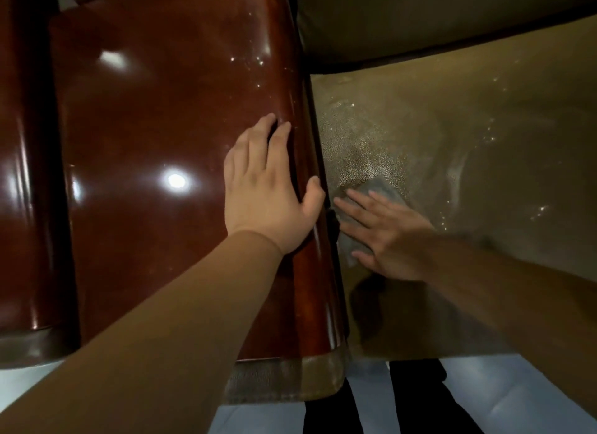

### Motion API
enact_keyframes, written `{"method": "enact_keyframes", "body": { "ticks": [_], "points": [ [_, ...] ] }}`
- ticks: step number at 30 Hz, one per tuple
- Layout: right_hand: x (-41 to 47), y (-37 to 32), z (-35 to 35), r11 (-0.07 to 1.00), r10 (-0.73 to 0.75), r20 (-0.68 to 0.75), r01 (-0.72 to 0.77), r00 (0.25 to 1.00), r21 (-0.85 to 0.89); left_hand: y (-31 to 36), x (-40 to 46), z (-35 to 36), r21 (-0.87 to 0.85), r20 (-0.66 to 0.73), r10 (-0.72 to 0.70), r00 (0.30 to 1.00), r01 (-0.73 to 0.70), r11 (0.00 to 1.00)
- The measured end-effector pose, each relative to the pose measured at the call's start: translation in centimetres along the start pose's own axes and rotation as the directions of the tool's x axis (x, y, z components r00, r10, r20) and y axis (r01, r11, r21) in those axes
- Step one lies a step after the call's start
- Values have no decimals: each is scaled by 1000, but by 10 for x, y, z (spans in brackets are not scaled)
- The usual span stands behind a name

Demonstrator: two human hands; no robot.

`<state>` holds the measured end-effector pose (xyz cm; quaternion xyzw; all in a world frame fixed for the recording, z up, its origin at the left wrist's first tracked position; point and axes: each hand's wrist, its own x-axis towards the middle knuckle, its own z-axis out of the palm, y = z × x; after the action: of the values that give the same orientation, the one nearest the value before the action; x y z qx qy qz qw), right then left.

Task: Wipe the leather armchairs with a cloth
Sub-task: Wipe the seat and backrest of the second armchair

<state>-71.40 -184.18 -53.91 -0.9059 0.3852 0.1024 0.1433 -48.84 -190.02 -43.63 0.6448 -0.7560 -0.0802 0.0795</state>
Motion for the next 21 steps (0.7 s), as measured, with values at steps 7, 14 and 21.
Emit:
{"method": "enact_keyframes", "body": {
  "ticks": [7, 14, 21],
  "points": [
    [74, 19, -20, 915, 398, -3, -397, 917, 74, -1, 4, 2, -11, -1, -9, 1000, 9, 1000],
    [15, 6, 1, 999, 40, -33, -41, 999, -29, 1, 6, -1, -31, -5, 2, 1000, -3, 1000],
    [96, 38, -26, 899, 423, -2, -420, 906, 122, 0, 7, -1, -13, 8, -11, 1000, 11, 1000]
  ]
}}
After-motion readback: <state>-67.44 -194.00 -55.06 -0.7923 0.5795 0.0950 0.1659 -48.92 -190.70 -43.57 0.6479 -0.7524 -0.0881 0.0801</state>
